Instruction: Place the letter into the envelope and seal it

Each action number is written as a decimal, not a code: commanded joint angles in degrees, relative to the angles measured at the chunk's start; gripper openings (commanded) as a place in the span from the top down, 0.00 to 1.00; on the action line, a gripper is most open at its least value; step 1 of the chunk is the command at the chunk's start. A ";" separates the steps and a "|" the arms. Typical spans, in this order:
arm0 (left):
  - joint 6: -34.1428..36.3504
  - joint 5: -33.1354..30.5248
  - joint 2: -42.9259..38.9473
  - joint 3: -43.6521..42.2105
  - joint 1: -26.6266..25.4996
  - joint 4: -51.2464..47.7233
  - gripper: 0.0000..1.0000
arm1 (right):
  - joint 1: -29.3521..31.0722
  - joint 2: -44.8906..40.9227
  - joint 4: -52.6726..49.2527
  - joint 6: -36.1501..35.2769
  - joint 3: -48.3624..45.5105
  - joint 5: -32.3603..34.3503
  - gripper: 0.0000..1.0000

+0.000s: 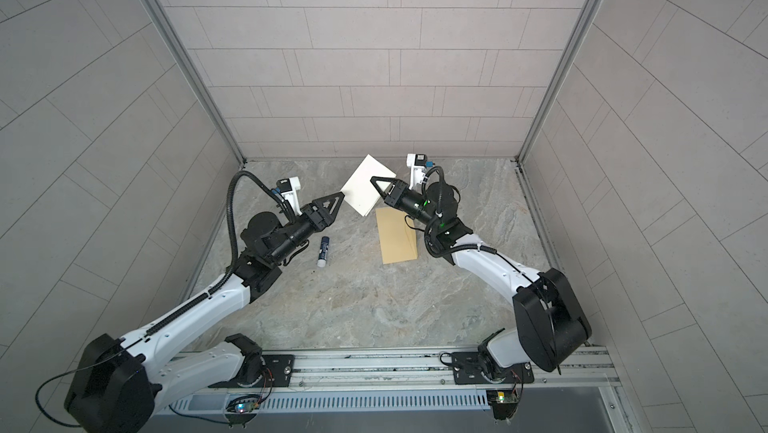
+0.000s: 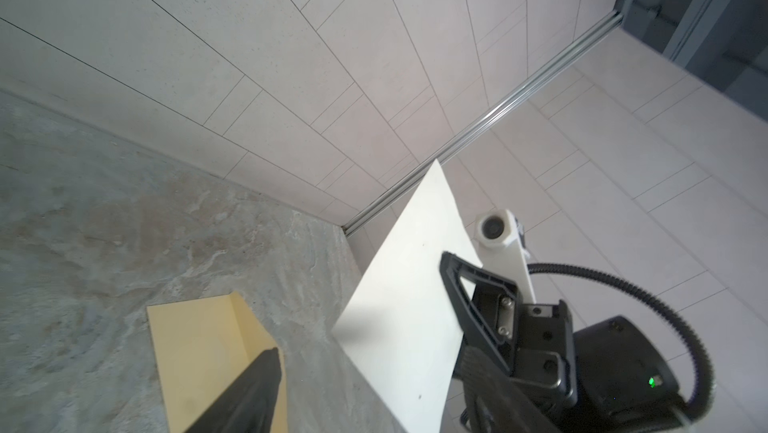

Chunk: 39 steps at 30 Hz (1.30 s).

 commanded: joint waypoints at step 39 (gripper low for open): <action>6.77 1.21 30.82 4.04 -7.30 4.59 0.06 | -14.34 9.27 -46.32 -44.67 8.47 9.66 1.00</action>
